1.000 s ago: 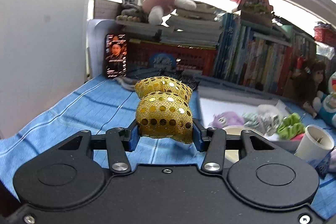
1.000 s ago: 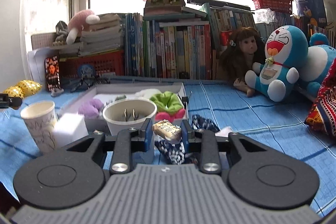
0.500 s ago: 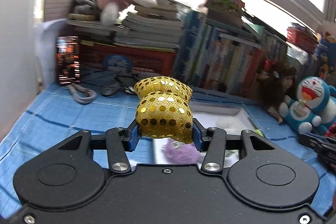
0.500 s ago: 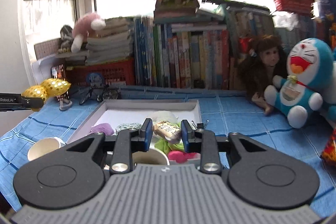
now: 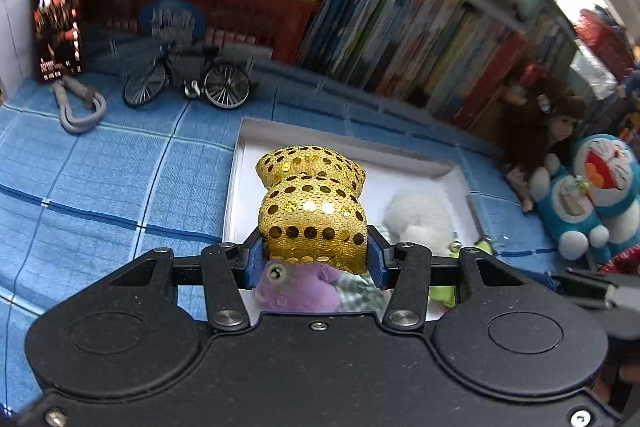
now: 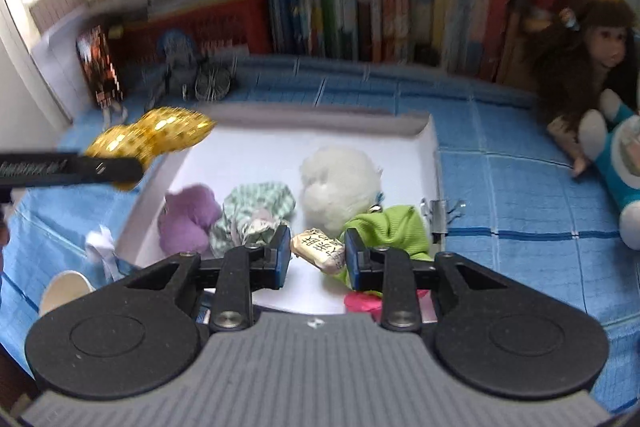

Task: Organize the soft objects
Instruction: 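Lift the gold bow and beige tag and carry both over the tray, then open both grippers to drop the gold bow and tag into the tray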

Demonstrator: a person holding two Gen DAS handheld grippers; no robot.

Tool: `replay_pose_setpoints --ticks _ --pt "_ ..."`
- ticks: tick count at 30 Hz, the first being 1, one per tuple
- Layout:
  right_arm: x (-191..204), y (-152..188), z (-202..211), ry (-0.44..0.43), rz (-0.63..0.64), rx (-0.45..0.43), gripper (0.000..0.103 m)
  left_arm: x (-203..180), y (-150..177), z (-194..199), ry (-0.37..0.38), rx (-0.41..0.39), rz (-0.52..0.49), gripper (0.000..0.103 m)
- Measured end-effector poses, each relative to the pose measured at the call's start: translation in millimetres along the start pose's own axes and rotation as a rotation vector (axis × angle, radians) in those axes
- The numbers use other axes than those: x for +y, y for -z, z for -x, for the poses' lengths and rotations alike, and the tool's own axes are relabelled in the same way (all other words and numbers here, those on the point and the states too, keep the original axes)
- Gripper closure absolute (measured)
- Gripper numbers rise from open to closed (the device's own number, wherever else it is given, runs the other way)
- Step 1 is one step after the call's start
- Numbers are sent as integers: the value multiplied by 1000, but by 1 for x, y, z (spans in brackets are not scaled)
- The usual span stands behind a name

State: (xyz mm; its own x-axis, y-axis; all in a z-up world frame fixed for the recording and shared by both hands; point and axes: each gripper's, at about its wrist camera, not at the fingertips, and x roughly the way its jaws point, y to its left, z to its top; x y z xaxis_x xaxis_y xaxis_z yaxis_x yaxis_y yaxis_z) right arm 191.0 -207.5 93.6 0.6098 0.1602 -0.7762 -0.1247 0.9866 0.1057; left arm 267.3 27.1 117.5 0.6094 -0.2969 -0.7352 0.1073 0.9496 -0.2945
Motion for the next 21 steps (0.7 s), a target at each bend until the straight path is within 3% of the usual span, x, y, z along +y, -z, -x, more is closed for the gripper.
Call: replay_pose_setpoints --ticks 9,21 --pt "17 -13 -40 -1 74 172 69 0 -22 -48 -50 73 -12 56" --pt "24 -14 -66 2 100 258 69 13 -18 -77 -53 151 10 55"
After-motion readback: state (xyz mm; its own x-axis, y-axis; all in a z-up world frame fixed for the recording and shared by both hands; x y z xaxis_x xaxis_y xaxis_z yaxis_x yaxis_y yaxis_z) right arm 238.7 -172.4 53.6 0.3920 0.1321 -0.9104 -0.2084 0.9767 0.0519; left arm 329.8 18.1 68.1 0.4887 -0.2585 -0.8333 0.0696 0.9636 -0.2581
